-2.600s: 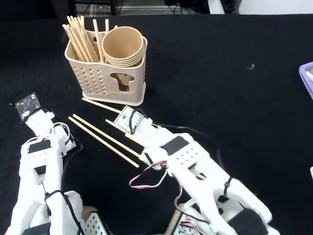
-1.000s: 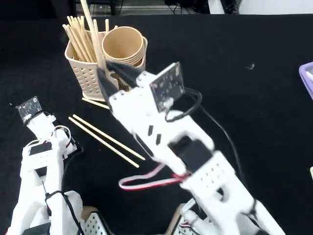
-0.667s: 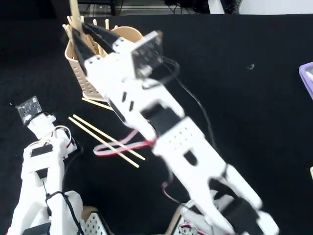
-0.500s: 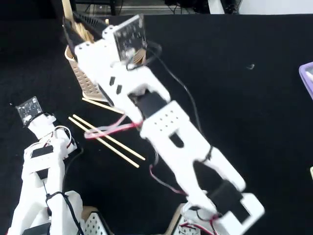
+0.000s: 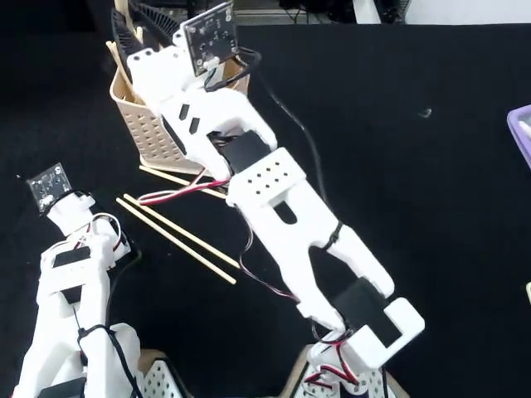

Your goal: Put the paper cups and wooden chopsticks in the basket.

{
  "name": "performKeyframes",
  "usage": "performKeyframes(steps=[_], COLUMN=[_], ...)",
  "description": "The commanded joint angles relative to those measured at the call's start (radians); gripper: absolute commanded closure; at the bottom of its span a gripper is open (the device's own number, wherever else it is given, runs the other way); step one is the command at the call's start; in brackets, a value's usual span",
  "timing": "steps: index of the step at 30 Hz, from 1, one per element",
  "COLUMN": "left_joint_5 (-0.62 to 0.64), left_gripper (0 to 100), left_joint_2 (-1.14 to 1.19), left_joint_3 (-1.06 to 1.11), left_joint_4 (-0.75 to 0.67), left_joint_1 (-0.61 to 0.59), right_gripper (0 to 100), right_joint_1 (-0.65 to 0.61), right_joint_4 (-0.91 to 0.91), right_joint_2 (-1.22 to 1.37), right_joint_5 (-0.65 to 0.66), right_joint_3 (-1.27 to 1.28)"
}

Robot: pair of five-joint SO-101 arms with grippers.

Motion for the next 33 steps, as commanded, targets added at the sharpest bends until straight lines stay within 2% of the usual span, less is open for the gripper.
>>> performKeyframes(steps=[1, 14, 20, 26, 33], left_joint_5=[-0.002, -0.002, -0.002, -0.002, -0.002], left_gripper=[90, 90, 90, 90, 90], left_joint_2=[-0.018, -0.018, -0.018, -0.018, -0.018], left_joint_3=[-0.007, -0.007, -0.007, -0.007, -0.007], left_joint_4=[-0.018, -0.018, -0.02, -0.02, -0.02], left_joint_1=[-0.01, -0.01, -0.01, -0.01, -0.01], right_gripper=[98.7, 98.5, 98.3, 88.4, 90.3], right_joint_1=[0.017, 0.012, 0.012, 0.012, 0.014], right_joint_4=[-0.026, -0.021, 0.06, 0.083, 0.212], right_joint_2=[-0.007, -0.007, -0.008, -0.008, -0.12], right_joint_5=[-0.005, -0.005, -0.005, -0.009, -0.009], right_joint_3=[0.036, 0.137, 0.114, 0.114, 0.101])
